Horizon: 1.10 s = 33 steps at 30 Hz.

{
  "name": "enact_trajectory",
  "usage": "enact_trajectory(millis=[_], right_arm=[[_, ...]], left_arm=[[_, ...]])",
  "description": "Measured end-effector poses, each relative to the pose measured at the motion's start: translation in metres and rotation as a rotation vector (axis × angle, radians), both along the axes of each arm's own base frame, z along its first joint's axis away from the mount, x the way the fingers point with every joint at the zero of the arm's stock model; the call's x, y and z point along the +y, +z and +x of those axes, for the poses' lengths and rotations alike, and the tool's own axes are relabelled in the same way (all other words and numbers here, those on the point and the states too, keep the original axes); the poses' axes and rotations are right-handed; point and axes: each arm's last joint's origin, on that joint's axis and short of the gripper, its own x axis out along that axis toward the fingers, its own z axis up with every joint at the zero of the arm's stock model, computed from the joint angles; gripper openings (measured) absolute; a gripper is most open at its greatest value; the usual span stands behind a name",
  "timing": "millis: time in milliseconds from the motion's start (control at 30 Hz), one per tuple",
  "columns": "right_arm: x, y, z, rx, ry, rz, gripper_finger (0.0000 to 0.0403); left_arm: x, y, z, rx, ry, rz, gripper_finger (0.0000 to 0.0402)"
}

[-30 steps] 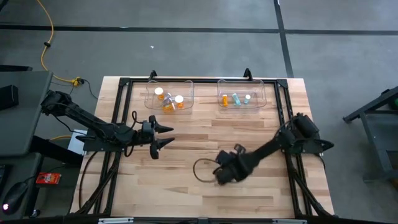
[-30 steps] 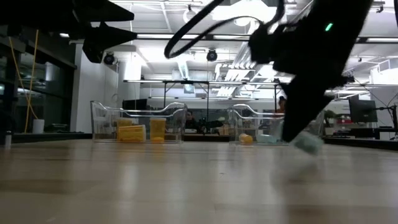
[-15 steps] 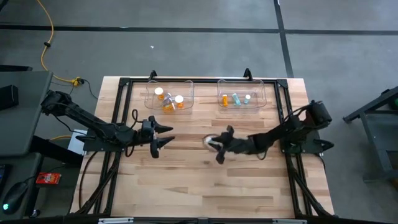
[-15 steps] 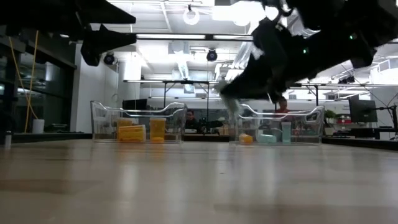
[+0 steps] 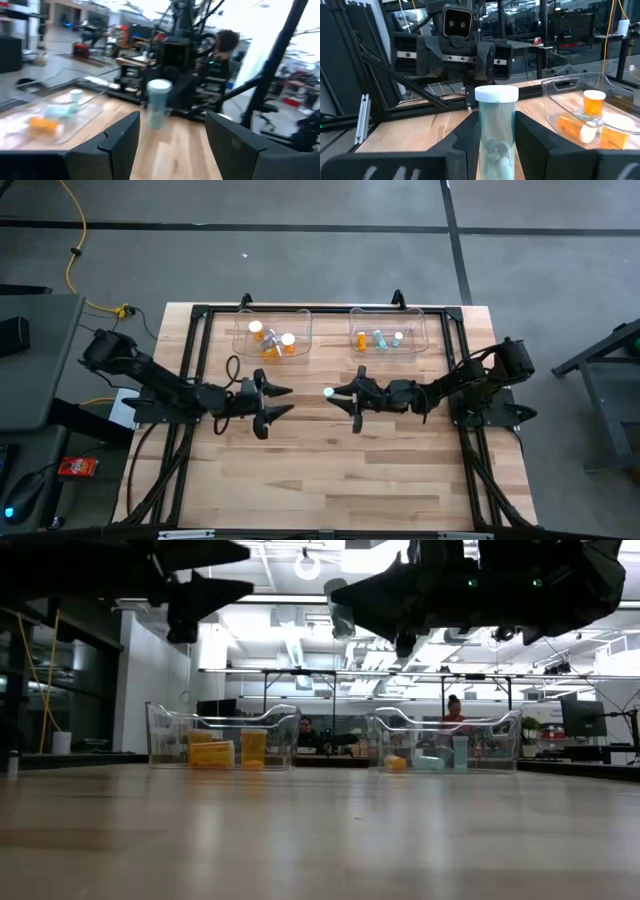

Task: Pick and place medicine bottles into bin by pill shape (circle, oval)
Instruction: Put the blue tablet bottle into the right transparent bin

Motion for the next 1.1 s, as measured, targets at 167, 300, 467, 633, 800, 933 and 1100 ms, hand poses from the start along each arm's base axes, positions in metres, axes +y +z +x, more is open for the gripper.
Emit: enact_trajectory(millis=[167,300,467,633,800,933,1100], right_arm=[[0.003,0.002,0.002,-0.009,0.008,-0.006,0.0094],[0.003,0.002,0.002,-0.007,0.008,-0.018,0.0094],[-0.002,0.004,0.000,-0.014,-0.174,-0.001,0.0094],[-0.023,0.018,-0.009,0.009,-0.553,-0.011,0.0094],[-0.065,0.026,-0.027,0.153,-0.752,0.030,0.0094],[-0.103,0.014,-0.048,0.303,-0.930,0.156,0.0094],[-0.138,-0.005,-0.067,0.415,-1.062,0.332,0.0094]], left_arm=[[-0.002,0.001,0.007,-0.001,-0.026,0.004,0.0214],[-0.002,0.001,0.007,-0.001,-0.027,0.004,0.0214],[-0.002,0.001,0.007,0.000,-0.027,0.004,0.0214],[-0.002,0.001,0.007,0.005,-0.029,0.005,0.0214],[-0.002,0.001,0.007,0.005,-0.029,0.005,0.0214],[-0.002,0.001,0.007,0.005,-0.029,0.005,0.0214],[-0.002,0.001,0.007,0.005,-0.026,0.005,0.0214]])
